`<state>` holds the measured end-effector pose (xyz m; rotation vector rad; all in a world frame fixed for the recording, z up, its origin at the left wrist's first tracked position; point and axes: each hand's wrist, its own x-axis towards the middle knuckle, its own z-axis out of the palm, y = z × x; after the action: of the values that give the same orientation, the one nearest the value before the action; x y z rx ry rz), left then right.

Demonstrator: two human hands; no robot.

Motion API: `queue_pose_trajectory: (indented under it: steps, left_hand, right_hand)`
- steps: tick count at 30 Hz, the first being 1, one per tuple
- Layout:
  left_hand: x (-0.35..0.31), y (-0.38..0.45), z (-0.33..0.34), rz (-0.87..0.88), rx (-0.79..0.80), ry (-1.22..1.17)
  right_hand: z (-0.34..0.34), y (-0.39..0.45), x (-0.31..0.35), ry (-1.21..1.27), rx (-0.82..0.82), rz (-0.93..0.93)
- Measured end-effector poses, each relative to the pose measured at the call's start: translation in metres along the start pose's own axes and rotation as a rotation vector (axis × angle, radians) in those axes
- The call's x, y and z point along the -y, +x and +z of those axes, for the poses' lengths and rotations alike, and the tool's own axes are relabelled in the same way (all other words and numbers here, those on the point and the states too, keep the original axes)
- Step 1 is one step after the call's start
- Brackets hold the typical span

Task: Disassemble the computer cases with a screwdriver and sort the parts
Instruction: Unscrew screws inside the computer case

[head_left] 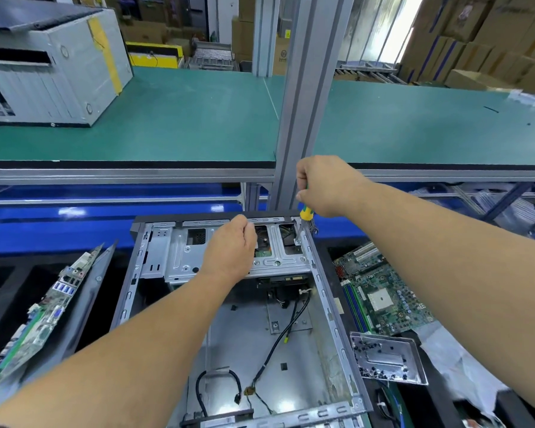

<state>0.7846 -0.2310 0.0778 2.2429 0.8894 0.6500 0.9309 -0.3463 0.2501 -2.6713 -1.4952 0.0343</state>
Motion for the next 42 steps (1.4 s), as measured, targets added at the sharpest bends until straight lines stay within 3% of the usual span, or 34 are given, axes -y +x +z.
queue_pose_trajectory:
  steps: [25, 30, 34, 39, 42]
  left_hand:
    - [-0.003, -0.002, -0.003, -0.021, 0.005, -0.019]
    - [-0.004, -0.002, -0.002, -0.027, 0.003, -0.027]
    - [-0.004, -0.003, -0.003, -0.013, 0.005, -0.020]
    - [-0.003, -0.003, -0.002, 0.005, -0.005, -0.013]
    - [-0.003, -0.002, -0.001, 0.019, -0.015, 0.005]
  right_hand:
    - [0.005, 0.001, -0.002, 0.009, 0.000, -0.032]
    - [0.013, -0.005, 0.019, -0.106, 0.035, -0.178]
    - [0.004, 0.000, 0.020, -0.208, 0.035, -0.087]
    - [-0.012, 0.008, 0.006, -0.416, 0.166, -0.035]
    - [-0.008, 0.017, -0.001, -0.244, 0.148, -0.078]
